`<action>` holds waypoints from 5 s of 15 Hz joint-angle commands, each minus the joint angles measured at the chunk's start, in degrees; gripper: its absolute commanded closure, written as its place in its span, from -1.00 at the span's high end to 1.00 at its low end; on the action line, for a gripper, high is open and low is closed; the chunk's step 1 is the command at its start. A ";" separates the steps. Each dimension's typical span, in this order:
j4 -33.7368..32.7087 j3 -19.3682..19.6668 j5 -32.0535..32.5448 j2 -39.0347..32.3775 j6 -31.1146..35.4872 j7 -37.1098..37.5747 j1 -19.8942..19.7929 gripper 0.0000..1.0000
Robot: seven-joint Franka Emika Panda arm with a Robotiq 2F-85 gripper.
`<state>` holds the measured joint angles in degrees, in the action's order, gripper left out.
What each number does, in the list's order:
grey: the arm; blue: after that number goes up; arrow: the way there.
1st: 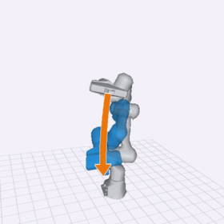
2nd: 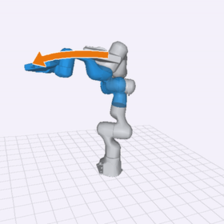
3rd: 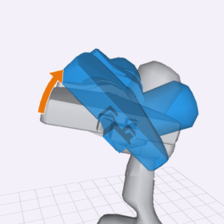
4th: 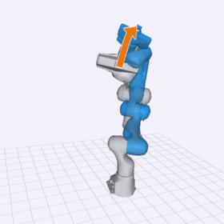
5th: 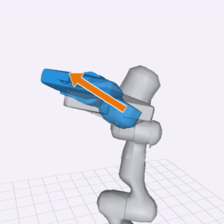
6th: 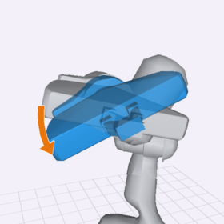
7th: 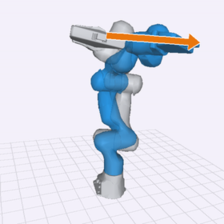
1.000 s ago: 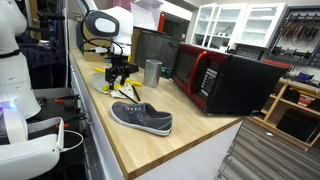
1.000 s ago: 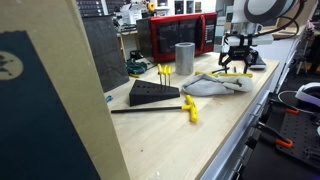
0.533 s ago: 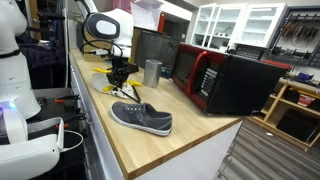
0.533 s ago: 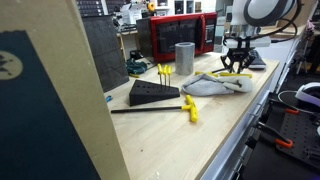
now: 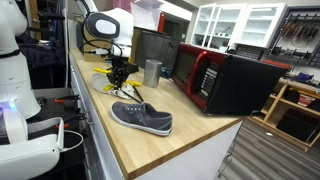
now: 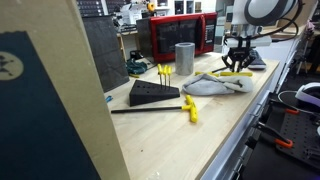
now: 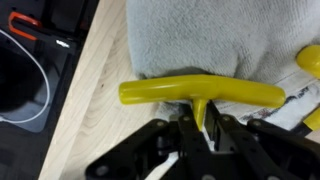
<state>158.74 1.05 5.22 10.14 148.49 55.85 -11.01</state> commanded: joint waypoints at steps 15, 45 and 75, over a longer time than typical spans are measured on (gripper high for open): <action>0.51 1.38 -6.87 7.21 -1.56 2.82 -0.08 -0.91; 0.10 1.38 -10.85 7.26 -9.24 -3.52 -0.33 -0.91; -0.01 1.09 -15.87 7.18 -9.44 -7.08 1.31 1.00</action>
<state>158.79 2.31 -10.61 17.31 139.19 48.80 -9.51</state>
